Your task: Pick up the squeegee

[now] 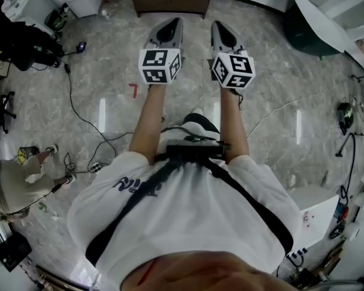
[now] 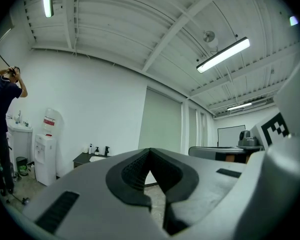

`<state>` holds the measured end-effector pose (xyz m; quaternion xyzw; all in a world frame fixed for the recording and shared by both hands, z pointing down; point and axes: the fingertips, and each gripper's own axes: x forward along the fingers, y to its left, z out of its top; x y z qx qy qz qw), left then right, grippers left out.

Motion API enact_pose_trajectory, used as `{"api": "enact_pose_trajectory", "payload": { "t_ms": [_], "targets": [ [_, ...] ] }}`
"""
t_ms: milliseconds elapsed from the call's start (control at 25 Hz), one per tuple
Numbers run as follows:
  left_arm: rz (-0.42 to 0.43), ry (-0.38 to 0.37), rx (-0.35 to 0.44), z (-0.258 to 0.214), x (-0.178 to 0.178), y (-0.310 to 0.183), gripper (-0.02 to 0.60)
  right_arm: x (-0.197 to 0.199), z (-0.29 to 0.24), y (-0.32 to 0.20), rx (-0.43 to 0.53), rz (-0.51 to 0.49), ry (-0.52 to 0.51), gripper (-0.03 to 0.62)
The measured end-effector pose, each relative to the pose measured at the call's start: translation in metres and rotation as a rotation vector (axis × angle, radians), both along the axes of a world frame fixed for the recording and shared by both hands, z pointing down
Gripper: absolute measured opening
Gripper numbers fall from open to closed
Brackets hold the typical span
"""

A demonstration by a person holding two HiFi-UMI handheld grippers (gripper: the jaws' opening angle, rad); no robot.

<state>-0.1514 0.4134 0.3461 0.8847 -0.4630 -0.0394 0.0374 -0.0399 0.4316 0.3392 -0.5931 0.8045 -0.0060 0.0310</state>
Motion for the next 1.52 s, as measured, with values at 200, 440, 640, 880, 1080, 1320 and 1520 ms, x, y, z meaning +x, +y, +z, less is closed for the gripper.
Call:
{"api": "enact_pose_trajectory", "payload": {
  "t_ms": [200, 440, 640, 880, 1080, 1320, 1520],
  "targets": [
    [-0.024, -0.026, -0.011, 0.009, 0.013, -0.035, 0.009, 0.014, 0.013, -0.039, -0.017, -0.021, -0.03, 0.008],
    [-0.059, -0.089, 0.012, 0.009, 0.044, -0.106, 0.009, 0.042, 0.008, -0.112, 0.015, -0.037, 0.015, 0.008],
    [-0.065, -0.134, 0.069, -0.011, 0.096, -0.165, 0.009, 0.078, -0.01, -0.182, 0.039, -0.072, -0.014, 0.008],
    [-0.12, -0.081, -0.005, 0.006, 0.094, -0.233, 0.009, 0.092, 0.005, -0.254, -0.001, -0.106, -0.033, 0.008],
    [-0.151, -0.074, -0.03, 0.013, 0.076, -0.277, 0.009, 0.09, 0.018, -0.301, -0.041, -0.105, -0.052, 0.008],
    [-0.132, -0.066, -0.048, 0.031, 0.057, -0.362, 0.009, 0.071, 0.043, -0.382, -0.077, -0.088, -0.048, 0.008],
    [-0.1, -0.048, -0.042, 0.03, 0.032, -0.461, 0.009, 0.047, 0.044, -0.474, -0.083, -0.061, -0.041, 0.008]
  ]
}}
